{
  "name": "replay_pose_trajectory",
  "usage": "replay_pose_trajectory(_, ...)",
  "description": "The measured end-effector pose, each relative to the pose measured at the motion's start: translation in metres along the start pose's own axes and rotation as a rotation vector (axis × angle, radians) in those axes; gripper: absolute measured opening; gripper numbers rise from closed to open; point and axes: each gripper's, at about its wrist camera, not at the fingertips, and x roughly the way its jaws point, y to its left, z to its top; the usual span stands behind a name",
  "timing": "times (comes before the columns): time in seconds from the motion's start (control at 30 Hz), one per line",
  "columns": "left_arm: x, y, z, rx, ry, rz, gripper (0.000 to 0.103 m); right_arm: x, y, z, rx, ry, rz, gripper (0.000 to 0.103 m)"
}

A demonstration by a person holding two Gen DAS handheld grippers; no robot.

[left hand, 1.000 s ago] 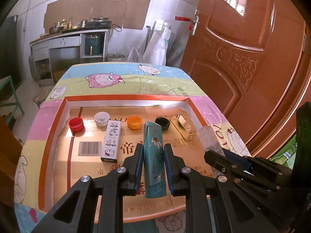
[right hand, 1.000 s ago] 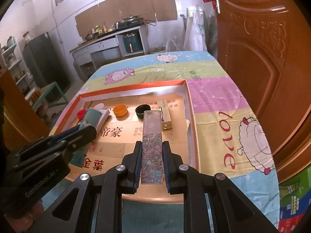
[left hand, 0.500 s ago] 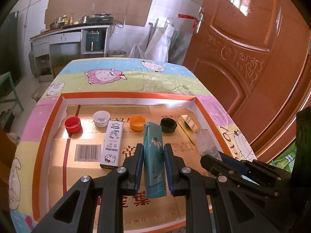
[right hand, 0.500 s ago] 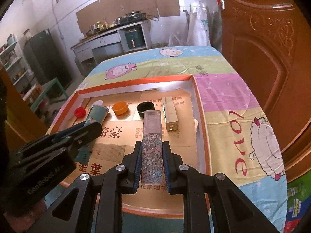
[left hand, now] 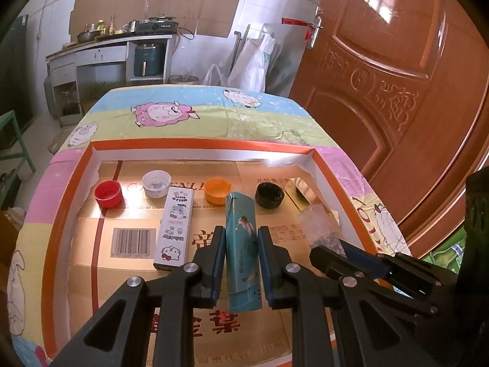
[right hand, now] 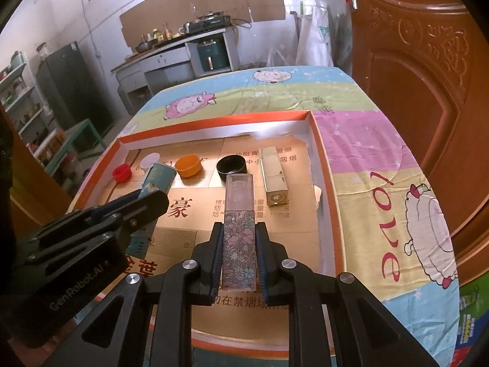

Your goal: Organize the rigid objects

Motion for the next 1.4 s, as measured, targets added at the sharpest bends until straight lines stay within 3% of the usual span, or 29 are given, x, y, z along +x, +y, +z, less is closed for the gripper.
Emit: replay_pose_trajectory(1.4, 0.027, 0.008, -0.004, -0.01, 0.053, 0.003, 0.022, 0.019, 0.0, 0.001, -0.005, 0.032, -0.004, 0.02)
